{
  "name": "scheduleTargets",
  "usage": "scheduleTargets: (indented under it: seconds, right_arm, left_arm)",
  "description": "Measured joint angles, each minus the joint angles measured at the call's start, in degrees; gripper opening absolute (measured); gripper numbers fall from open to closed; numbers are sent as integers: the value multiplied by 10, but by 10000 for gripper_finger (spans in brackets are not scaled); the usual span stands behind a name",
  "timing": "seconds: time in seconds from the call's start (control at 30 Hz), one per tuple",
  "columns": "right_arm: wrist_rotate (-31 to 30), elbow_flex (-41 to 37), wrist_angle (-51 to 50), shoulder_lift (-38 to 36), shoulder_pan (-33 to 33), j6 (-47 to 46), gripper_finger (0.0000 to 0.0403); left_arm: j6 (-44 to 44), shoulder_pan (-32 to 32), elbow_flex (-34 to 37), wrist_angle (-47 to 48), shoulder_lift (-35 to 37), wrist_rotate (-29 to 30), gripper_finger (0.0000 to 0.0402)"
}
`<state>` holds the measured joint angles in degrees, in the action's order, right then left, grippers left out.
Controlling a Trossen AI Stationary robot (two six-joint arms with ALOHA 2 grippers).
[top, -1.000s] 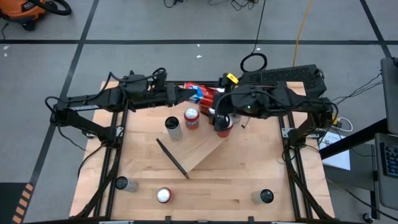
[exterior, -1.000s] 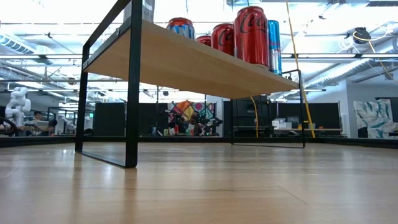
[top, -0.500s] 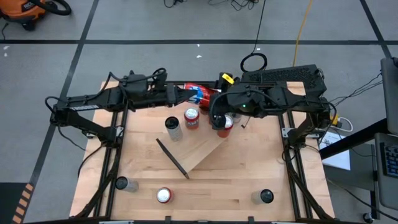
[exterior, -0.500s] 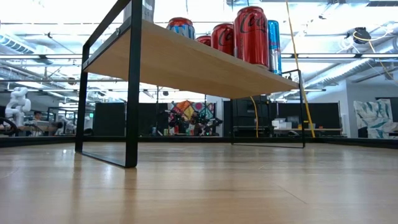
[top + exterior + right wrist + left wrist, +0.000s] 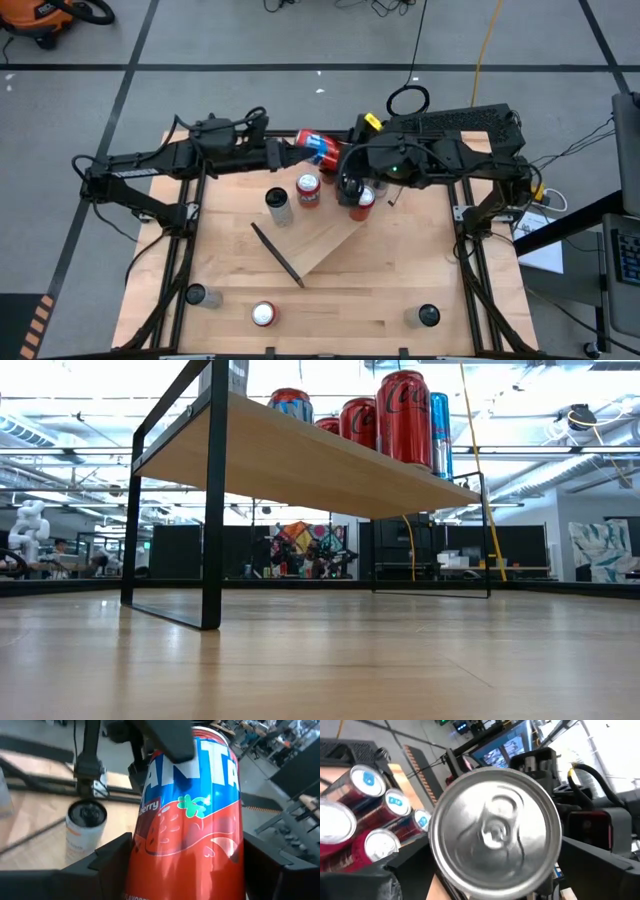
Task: Place canned beverage on shelf
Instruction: Put the top orange soda can on the shelf
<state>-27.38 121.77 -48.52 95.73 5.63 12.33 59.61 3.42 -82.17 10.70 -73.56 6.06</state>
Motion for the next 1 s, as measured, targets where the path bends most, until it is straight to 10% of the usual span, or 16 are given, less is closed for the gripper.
scheduleTargets:
  seconds: [1.0]
  right_arm:
    - [6, -8, 120, 25, 61, -357, 272]
  left_arm:
    - [-175, 91, -1, -71, 80, -212, 389]
